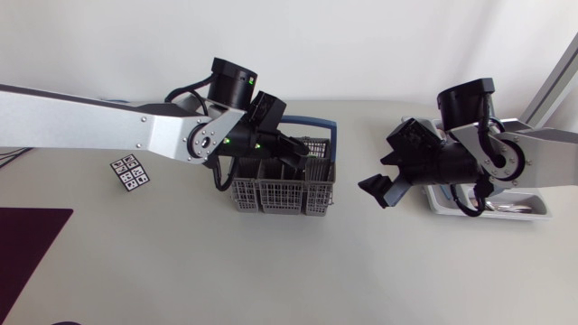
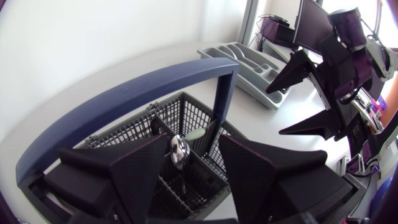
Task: Transfer all utensils from the basket to the drawer tray.
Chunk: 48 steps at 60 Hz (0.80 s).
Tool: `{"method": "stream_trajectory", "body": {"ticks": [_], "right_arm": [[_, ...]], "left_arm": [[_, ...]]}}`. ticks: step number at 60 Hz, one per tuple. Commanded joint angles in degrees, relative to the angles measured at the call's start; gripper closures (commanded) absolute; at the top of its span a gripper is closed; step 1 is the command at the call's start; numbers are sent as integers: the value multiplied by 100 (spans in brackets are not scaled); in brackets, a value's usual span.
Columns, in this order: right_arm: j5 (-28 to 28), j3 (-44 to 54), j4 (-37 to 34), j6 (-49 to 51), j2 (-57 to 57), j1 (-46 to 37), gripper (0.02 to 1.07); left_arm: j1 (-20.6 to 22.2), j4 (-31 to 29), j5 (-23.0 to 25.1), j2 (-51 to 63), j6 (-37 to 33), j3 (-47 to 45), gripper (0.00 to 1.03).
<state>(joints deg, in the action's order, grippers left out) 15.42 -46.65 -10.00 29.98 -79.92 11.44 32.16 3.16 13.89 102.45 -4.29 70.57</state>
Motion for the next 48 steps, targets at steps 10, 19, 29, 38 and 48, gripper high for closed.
{"method": "stream_trajectory", "body": {"ticks": [10, 19, 29, 38, 48], "right_arm": [[66, 192, 33, -97, 47, -54, 7], [102, 201, 51, -97, 64, -54, 7], [102, 236, 95, -89, 91, -54, 7], [119, 271, 103, -89, 108, -46, 7], [128, 297, 121, -62, 126, -46, 7]], "left_arm": [[97, 255, -387, 257, -63, -104, 44], [220, 493, -756, 205, -151, -333, 44], [299, 809, -1011, 187, -212, -570, 44], [326, 976, -1231, 178, -238, -702, 44], [361, 1187, -1415, 240, -309, -746, 43]]}}
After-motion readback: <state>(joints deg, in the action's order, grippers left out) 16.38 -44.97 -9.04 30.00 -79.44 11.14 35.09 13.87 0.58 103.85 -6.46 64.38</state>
